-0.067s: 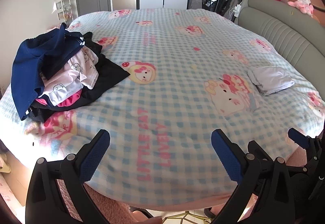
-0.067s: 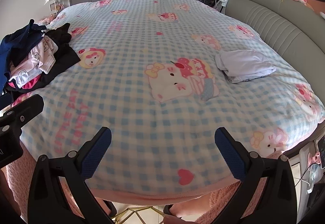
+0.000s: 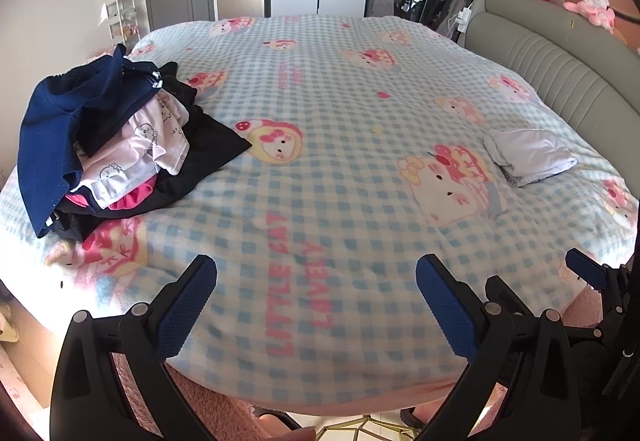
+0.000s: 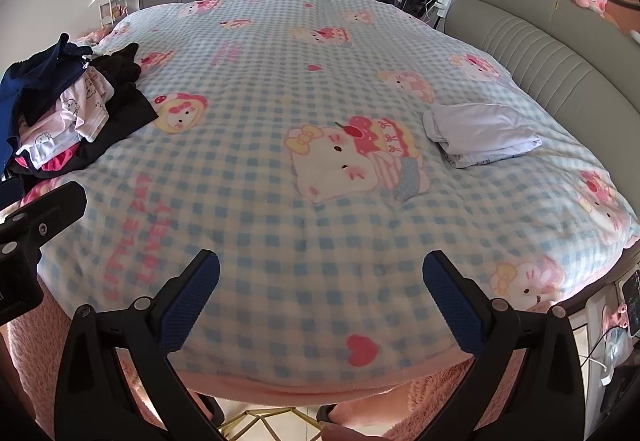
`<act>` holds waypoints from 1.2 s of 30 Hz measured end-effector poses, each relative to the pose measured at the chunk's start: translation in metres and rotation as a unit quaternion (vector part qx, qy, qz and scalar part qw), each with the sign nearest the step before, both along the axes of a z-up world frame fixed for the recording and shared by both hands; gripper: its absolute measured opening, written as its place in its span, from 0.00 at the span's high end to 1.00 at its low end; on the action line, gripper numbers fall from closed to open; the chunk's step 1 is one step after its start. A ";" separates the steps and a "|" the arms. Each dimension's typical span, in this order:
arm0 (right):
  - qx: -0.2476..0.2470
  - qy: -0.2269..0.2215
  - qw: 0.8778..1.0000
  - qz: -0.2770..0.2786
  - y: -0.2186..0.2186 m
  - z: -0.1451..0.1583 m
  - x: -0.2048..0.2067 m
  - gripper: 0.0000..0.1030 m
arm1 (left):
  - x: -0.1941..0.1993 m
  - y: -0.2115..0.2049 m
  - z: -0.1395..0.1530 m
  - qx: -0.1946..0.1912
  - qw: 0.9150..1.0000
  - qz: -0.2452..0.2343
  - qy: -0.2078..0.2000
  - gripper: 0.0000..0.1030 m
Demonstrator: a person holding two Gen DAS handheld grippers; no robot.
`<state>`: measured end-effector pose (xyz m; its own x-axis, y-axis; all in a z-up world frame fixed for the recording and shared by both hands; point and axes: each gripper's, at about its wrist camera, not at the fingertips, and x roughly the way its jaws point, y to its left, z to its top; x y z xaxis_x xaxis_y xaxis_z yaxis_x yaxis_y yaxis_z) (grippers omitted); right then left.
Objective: Fold clothes
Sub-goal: 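Move both grippers toward the clothes pile on the bed, then grasp the navy trousers with the left gripper while the right gripper grasps them too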
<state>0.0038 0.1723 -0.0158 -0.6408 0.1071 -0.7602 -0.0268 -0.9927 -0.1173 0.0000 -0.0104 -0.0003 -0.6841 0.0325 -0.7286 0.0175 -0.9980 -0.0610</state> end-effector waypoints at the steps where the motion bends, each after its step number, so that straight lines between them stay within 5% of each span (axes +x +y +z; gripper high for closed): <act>1: 0.004 0.003 1.000 0.004 -0.001 0.001 -0.001 0.00 | 0.000 -0.005 0.000 0.002 1.000 0.004 0.000 0.02; 7: 0.031 0.018 0.999 0.028 -0.009 0.006 -0.009 0.00 | 0.000 -0.035 -0.001 0.014 1.000 0.025 0.000 0.02; 17: -0.041 0.026 0.988 0.145 -0.064 0.029 -0.055 0.01 | 0.000 -0.085 -0.003 0.033 0.997 0.063 0.001 0.02; 30: -0.063 0.013 0.952 0.298 -0.227 0.049 -0.106 0.02 | -0.010 -0.252 -0.013 0.009 0.972 0.234 0.008 0.02; 36: -0.099 -0.005 0.938 0.332 -0.294 0.044 -0.133 0.02 | -0.028 -0.284 -0.022 0.036 0.975 0.217 0.024 0.02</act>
